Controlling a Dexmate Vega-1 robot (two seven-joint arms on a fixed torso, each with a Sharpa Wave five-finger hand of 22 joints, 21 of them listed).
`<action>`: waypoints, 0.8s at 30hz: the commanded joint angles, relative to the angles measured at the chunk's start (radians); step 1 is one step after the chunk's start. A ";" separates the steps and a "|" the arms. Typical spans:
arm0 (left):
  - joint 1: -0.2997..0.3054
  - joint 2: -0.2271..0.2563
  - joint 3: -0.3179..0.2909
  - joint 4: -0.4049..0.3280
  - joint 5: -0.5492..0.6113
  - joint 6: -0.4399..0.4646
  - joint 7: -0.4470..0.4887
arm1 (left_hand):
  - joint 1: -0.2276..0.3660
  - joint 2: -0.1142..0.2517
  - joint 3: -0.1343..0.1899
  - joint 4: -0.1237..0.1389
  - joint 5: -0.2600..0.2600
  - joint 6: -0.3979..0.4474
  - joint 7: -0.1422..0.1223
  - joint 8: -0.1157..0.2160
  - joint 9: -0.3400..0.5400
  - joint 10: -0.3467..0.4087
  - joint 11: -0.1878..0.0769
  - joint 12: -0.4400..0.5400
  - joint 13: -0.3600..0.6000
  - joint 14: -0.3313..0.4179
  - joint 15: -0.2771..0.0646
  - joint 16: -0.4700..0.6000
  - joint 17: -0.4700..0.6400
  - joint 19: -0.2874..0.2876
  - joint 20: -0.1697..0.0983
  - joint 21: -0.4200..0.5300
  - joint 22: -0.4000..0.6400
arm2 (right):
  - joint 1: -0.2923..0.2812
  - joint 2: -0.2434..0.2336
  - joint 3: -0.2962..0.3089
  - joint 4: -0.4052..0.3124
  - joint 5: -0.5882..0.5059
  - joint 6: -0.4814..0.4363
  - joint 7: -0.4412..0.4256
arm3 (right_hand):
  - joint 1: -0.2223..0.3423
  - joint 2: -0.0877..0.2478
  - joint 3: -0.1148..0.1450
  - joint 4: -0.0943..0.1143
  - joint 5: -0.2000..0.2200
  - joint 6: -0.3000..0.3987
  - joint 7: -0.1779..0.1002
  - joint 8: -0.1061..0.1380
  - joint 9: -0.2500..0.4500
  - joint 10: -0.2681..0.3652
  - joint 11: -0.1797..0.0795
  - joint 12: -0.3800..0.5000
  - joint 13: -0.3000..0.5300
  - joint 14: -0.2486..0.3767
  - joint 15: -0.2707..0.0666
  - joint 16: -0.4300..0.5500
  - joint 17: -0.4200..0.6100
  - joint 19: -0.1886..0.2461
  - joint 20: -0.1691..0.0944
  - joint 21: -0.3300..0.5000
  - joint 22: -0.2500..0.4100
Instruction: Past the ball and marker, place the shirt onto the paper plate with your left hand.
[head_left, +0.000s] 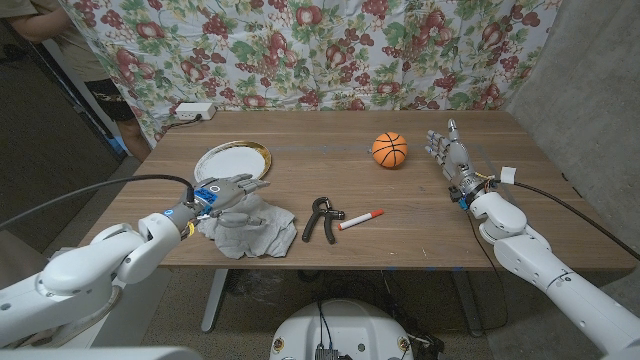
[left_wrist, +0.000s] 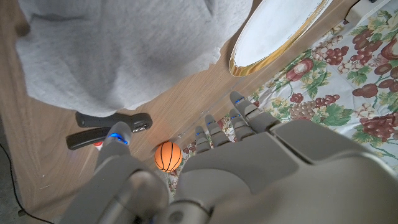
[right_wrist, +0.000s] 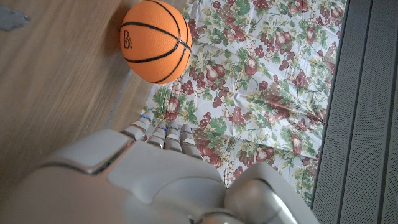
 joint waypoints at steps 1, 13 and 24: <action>0.021 -0.103 -0.050 -0.009 0.074 -0.074 -0.067 | 0.017 -0.002 -0.011 -0.001 0.009 0.021 -0.003 0.013 0.002 0.019 0.000 0.010 0.002 0.020 -0.175 0.010 0.002 0.022 -0.090 0.011 0.001 | -0.005 -0.002 0.003 -0.006 0.001 -0.005 -0.005 | 0.004 0.009 -0.003 -0.001 0.009 0.006 0.003 0.005 0.005 0.003 -0.004 0.005 0.005 0.001 -0.007 0.003 0.002 -0.002 -0.003 -0.005 0.002; 0.031 -0.171 -0.075 -0.019 0.105 -0.119 -0.117 | 0.023 -0.001 -0.016 0.000 0.012 0.035 -0.003 0.019 0.002 0.027 -0.002 0.012 0.002 0.028 -0.177 0.010 0.001 0.028 -0.091 0.011 0.000 | 0.002 0.000 -0.001 -0.002 -0.003 -0.007 -0.003 | 0.005 0.009 -0.003 -0.001 0.009 0.008 0.003 0.006 0.005 0.005 -0.004 0.006 0.005 0.001 -0.006 0.003 0.002 -0.001 -0.002 -0.005 0.002; 0.032 -0.214 -0.095 -0.018 0.124 -0.157 -0.144 | 0.028 0.000 -0.020 0.000 0.014 0.048 -0.002 0.025 0.001 0.034 -0.002 0.014 0.001 0.034 -0.177 0.009 0.000 0.031 -0.089 0.011 0.000 | 0.010 0.003 -0.008 0.001 -0.006 -0.015 -0.003 | 0.005 0.009 -0.003 -0.001 0.009 0.011 0.002 0.007 0.005 0.005 -0.004 0.006 0.005 0.000 -0.006 0.003 0.002 -0.001 -0.002 -0.004 0.002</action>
